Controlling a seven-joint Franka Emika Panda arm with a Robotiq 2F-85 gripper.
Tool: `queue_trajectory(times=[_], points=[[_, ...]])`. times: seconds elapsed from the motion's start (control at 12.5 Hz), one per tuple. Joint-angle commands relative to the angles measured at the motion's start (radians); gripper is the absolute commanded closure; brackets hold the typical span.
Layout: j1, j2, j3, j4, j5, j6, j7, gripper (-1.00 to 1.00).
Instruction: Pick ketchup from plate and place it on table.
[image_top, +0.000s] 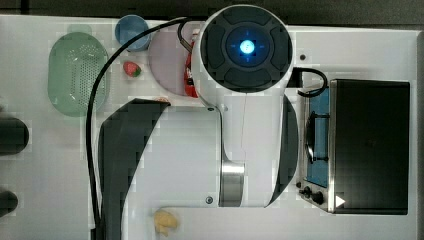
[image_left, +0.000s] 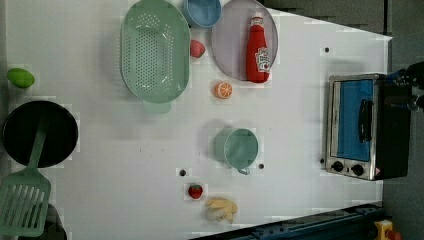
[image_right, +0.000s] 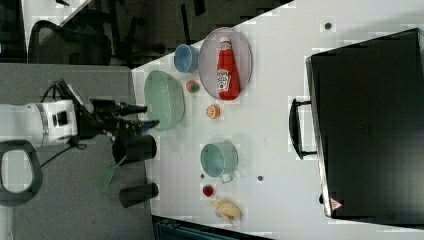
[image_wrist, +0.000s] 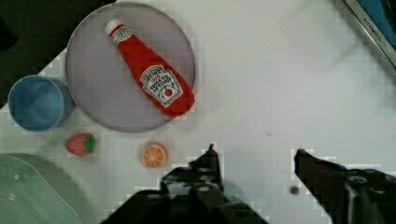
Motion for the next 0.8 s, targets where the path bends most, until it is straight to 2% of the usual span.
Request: queue_trajectory(times=[0.08, 0.24, 0.8], points=[[-0.095, -0.260, 0.050, -0.171, 0.000, -0.119, 0.066, -0.59], [-0.094, -0.252, 0.050, -0.171, 0.000, -0.114, 0.066, -0.99], [-0.079, -0.071, 0.085, -0.169, 0.000, 0.030, 0.061, -1.00]])
